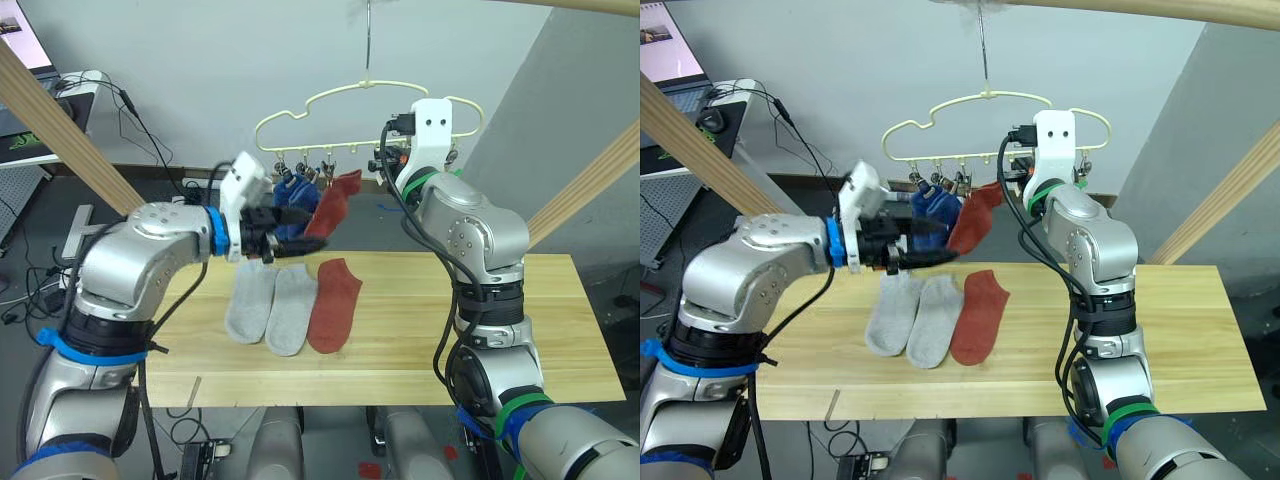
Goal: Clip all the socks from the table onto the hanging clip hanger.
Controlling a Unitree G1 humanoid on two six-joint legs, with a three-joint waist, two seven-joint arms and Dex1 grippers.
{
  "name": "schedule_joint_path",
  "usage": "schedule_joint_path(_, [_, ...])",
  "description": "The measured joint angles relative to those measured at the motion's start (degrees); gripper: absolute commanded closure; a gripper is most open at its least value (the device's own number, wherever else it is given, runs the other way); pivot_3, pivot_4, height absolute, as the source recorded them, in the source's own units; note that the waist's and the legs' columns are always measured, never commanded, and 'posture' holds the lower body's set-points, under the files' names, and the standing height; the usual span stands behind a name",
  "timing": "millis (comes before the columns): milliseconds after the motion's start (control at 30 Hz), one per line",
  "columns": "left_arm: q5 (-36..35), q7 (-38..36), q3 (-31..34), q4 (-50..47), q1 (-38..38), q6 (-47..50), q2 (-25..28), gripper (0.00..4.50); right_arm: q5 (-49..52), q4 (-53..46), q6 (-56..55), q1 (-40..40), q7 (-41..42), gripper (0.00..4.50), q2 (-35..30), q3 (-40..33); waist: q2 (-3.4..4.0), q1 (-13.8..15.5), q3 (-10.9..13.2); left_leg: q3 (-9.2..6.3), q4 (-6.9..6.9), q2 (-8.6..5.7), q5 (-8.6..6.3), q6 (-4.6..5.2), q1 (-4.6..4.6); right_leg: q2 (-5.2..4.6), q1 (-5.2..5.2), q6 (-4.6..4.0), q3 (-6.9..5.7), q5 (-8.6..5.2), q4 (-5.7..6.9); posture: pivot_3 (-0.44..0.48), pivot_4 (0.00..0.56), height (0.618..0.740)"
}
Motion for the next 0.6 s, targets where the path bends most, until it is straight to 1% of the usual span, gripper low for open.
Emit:
schedule_joint_path(33, [0.36, 0.91, -0.22, 0.03, 0.65, -0.03, -0.71, 0.01, 0.01, 0.0, 0.02, 0.0, 0.0, 4.37, 0.02, 0.02, 0.0, 0.02, 0.0, -0.01, 0.0, 0.01, 0.0, 0.0, -0.01, 0.01, 0.0, -0.01, -0.01, 0.0, 0.01, 0.081, 0.294, 0.74])
schedule_joint_path(133, [3.13, 3.97, -0.52, 0.06, 3.33, -2.45, -2.93, 0.01, 0.04, -0.05, 0.28, 0.0, 0.0, 4.37, -0.05, 0.03, 0.0, 0.0, 0.0, 0.0, 0.0, 0.01, 0.0, 0.0, 0.0, 0.01, -0.01, -0.01, 0.01, 0.0, 0.02, 0.069, 0.295, 0.74])
schedule_joint_path(267, [9.84, 8.0, -4.52, 2.63, 5.42, -8.78, -6.56, 0.01, 0.06, -0.29, 0.57, 0.0, 0.01, 4.37, -0.09, 0.1, 0.0, 0.06, 0.0, 0.01, 0.01, 0.0, 0.0, 0.0, 0.0, 0.01, -0.01, -0.01, 0.02, 0.0, 0.03, 0.062, 0.297, 0.74])
schedule_joint_path(467, [20.29, 13.53, -10.95, 12.28, 5.68, -18.29, -13.31, 0.01, 0.09, -0.65, 1.42, -0.04, 0.01, 4.37, -0.05, 0.19, 0.0, 0.06, 0.0, 0.01, 0.01, -0.01, 0.0, 0.0, 0.0, 0.0, -0.01, -0.01, 0.02, 0.0, 0.05, 0.047, 0.297, 0.74])
schedule_joint_path(600, [25.95, 17.04, -13.17, 22.42, 4.39, -23.61, -17.87, 0.01, 0.11, -0.95, 1.57, -0.13, -0.02, 4.37, -0.06, 0.07, 0.0, 0.0, 0.0, 0.02, 0.02, -0.02, 0.01, 0.01, 0.0, 0.0, -0.02, -0.01, 0.03, 0.0, 0.09, 0.038, 0.298, 0.74])
